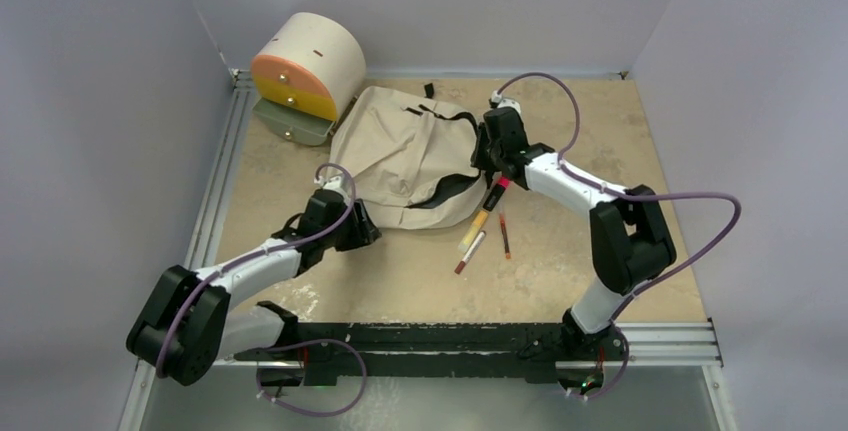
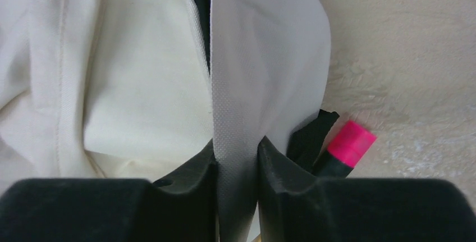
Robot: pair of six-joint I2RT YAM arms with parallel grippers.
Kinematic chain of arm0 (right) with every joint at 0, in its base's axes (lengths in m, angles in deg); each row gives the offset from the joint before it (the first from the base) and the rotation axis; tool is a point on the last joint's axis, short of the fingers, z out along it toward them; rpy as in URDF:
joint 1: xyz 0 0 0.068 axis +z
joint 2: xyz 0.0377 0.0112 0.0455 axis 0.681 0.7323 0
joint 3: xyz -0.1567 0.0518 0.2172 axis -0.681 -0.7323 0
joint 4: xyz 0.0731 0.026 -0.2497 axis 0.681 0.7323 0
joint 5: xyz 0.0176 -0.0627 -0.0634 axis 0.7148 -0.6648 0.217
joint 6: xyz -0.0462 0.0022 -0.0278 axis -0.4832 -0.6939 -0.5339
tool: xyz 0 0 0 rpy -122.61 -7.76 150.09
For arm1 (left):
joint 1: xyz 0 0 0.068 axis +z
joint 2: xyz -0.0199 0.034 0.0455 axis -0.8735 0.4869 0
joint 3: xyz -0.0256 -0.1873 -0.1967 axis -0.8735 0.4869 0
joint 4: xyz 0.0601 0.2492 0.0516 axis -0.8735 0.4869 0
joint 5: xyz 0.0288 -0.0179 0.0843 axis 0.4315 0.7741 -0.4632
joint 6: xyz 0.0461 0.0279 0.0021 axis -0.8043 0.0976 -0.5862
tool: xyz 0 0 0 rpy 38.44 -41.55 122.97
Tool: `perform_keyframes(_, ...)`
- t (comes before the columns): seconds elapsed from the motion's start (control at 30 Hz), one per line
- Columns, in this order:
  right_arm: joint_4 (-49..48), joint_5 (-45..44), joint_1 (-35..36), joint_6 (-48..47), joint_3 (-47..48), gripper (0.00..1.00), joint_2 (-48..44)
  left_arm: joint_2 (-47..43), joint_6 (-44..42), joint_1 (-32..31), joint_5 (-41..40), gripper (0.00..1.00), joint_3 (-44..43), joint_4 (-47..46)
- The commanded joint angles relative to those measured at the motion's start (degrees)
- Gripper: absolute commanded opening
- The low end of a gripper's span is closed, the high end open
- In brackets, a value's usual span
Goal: Pack the student bag
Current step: Zip the student bag at the center of the board.
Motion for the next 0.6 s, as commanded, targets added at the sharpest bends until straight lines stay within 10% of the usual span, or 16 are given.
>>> perform_keyframes(0.0, -2.8, 5.9, 1.3, -1.2, -2.2, 0.20, -5.8, -4.9, 1.1, 0.2, -0.1, 0.50, -0.1, 5.0)
perform_keyframes(0.17, -0.8, 7.9, 5.8, 0.9, -3.9, 0.05, -11.0, -11.5, 0.4, 0.3, -1.1, 0.50, -3.9, 13.5)
perform_keyframes(0.57, 1.6, 7.5, 21.7, 18.6, -15.3, 0.05, -26.2, -21.3, 1.3, 0.3, -8.9, 0.51, -12.8, 30.1)
